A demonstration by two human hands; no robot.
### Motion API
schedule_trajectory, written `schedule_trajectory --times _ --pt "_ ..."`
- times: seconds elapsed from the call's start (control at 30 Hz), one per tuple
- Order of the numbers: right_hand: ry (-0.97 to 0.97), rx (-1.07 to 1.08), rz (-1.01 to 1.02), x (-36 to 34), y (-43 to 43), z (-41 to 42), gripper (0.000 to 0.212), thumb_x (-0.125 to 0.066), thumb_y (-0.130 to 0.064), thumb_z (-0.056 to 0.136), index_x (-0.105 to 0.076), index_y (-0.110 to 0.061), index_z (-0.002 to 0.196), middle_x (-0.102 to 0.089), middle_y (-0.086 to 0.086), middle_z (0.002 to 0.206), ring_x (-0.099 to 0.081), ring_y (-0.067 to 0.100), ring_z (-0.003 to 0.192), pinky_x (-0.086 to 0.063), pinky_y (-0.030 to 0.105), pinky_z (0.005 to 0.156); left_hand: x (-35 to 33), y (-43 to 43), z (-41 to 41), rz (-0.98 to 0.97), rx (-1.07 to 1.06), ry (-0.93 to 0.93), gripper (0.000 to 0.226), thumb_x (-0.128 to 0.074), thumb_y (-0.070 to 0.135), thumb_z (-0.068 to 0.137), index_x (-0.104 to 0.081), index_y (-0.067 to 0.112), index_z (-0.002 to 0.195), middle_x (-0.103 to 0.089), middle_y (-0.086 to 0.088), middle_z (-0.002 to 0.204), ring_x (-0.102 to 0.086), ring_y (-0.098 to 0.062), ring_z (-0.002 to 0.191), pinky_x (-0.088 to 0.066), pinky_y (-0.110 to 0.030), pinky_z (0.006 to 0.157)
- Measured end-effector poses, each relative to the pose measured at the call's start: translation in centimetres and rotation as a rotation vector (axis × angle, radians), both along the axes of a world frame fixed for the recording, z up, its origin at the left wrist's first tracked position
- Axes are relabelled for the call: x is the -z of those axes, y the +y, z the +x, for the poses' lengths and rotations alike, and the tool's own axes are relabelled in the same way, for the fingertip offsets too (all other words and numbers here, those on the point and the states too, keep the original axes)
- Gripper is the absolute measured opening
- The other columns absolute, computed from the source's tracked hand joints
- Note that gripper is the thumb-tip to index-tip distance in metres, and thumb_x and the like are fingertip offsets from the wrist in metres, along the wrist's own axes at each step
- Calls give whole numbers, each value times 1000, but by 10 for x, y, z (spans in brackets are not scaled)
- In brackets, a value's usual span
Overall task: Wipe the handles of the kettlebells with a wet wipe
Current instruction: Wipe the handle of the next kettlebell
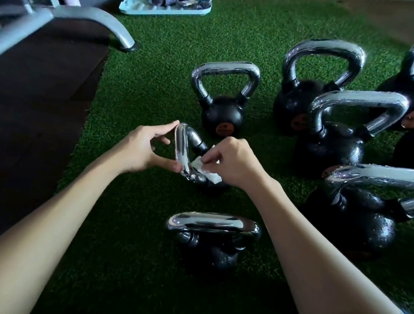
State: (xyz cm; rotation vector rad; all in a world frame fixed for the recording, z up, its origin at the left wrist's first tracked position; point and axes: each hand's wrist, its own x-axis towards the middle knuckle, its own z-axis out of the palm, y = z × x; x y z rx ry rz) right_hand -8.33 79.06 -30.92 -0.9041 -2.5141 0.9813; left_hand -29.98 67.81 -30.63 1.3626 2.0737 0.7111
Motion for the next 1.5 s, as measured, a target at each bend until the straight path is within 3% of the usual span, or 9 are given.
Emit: schedule_trajectory --times 0.17,0.3,0.4,0.53,0.73,0.87,0.97,1.17,1.5 --pt "-99 -100 -23 -6 8 -10 18 -80 -9 81 -81 -13 99 -77 -4 88 -61 -2 77 -40 -4 63 0 5 1 3 4 22 129 -86 83 31 -37 57 147 -65 14 126 -57 -3 123 -47 -46 108" --pt "-35 -89 -335 -4 12 -10 19 -82 -10 81 -81 -11 100 -71 -6 73 -55 -7 54 -41 7 53 -1 5 1 -4 15 35 133 -85 84 28 -36 57 148 -65 14 127 -56 -1 125 -45 -48 110" --pt "62 41 -525 -1 15 -18 21 -87 -9 74 -80 -9 94 -76 7 84 -61 7 71 -49 20 67 1 4 2 -2 23 29 134 -83 86 29 -33 55 149 -63 14 131 -55 0 125 -45 -47 110" --pt "-34 142 -589 -3 18 -29 24 -90 -16 71 -81 -13 93 -68 0 75 -47 9 57 -36 20 51 0 3 5 17 21 20 134 -82 87 28 -34 55 149 -64 14 128 -55 -1 124 -46 -45 109" --pt "-55 114 -660 -2 22 -28 19 -91 -13 68 -80 -13 84 -62 9 72 -37 15 57 -33 25 49 -1 6 8 82 25 33 136 -80 87 23 -41 50 148 -65 16 128 -54 4 123 -44 -42 112" --pt "66 333 -733 5 29 -49 17 -92 -16 68 -78 -19 77 -62 10 79 -43 16 58 -38 27 49 -3 6 11 156 22 -38 136 -89 74 23 -50 35 147 -64 20 133 -54 16 120 -38 -33 116" --pt "33 358 -784 6 33 -55 33 -92 -18 66 -79 -11 95 -64 10 84 -46 15 60 -40 27 50 -2 5 13 197 5 -57 122 -99 44 34 -44 32 142 -65 26 118 -53 26 108 -36 -29 111" --pt "148 420 -774 1 26 -61 26 -92 -18 68 -80 -13 91 -65 1 75 -48 10 56 -42 25 54 6 7 4 193 5 -49 112 -94 69 23 -53 45 125 -68 12 131 -56 3 126 -37 -43 117" --pt "130 501 -278 11 24 -68 7 -85 -23 75 -83 -22 82 -73 -9 76 -67 7 75 -56 22 74 3 7 2 172 13 -20 105 -93 67 28 -55 42 123 -67 13 132 -57 8 122 -39 -31 113"
